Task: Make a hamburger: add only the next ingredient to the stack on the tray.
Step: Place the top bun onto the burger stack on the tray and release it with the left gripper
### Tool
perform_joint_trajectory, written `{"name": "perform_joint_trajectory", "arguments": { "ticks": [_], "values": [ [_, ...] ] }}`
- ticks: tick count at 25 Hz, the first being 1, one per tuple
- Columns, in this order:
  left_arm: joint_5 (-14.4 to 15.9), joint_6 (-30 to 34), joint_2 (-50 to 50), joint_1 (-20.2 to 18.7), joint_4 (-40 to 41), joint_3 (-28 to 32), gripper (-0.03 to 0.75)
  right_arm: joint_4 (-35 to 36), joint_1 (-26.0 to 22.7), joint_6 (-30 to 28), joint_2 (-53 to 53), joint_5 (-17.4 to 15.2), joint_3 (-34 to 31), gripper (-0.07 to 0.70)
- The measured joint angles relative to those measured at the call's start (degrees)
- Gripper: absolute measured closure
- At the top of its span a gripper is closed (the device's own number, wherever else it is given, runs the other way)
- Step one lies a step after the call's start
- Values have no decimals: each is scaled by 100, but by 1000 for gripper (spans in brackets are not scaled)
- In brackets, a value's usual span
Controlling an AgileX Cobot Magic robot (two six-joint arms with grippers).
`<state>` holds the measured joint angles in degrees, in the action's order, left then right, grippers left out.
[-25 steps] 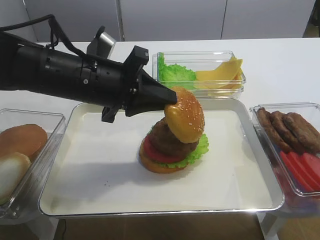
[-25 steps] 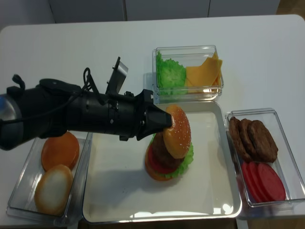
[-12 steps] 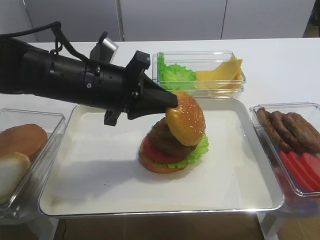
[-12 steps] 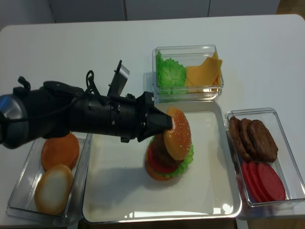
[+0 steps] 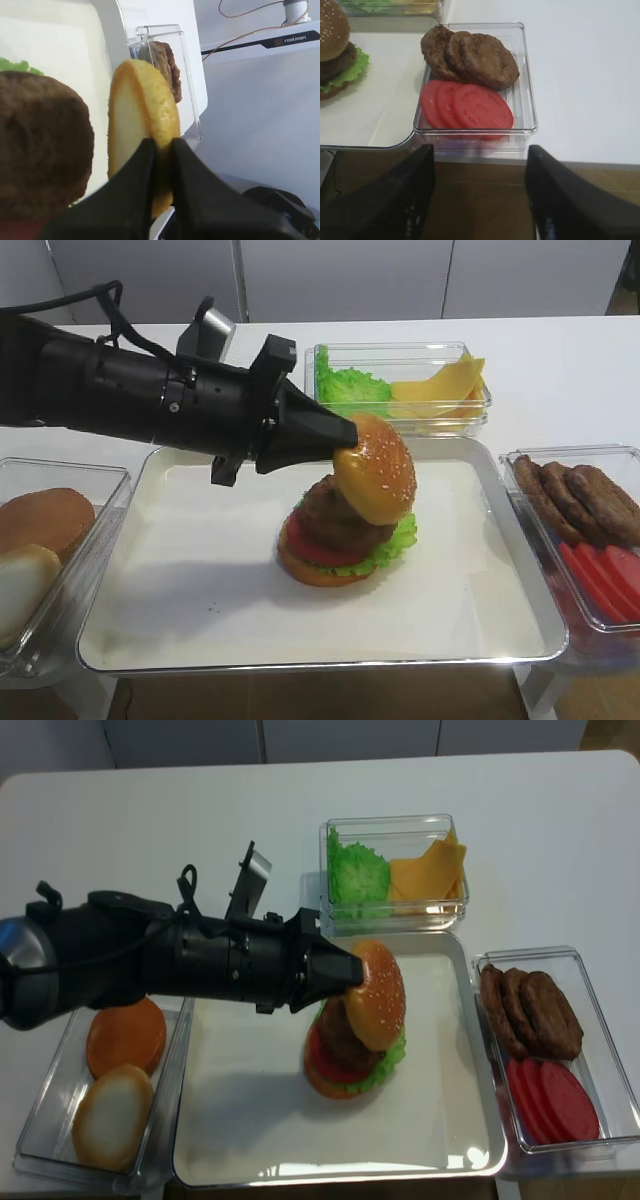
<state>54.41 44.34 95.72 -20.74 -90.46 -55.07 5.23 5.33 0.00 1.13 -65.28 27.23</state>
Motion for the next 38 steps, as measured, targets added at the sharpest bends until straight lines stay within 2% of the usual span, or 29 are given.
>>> {"name": "perform_joint_trajectory", "arguments": {
  "ticks": [5, 12, 17, 27, 38],
  "values": [
    [118, 0, 0, 175, 0, 0, 656, 0, 0, 0, 0, 0, 0, 182],
    [274, -26, 0, 186, 94, 0, 656, 0, 0, 0, 0, 0, 0, 182],
    [274, -26, 0, 164, 355, 0, 656, 0, 0, 0, 0, 0, 0, 182],
    [105, -37, 12, 164, 369, 0, 656, 0, 0, 0, 0, 0, 0, 182],
    [67, -93, 12, 164, 369, 0, 656, 0, 0, 0, 0, 0, 0, 182]
  ]
}}
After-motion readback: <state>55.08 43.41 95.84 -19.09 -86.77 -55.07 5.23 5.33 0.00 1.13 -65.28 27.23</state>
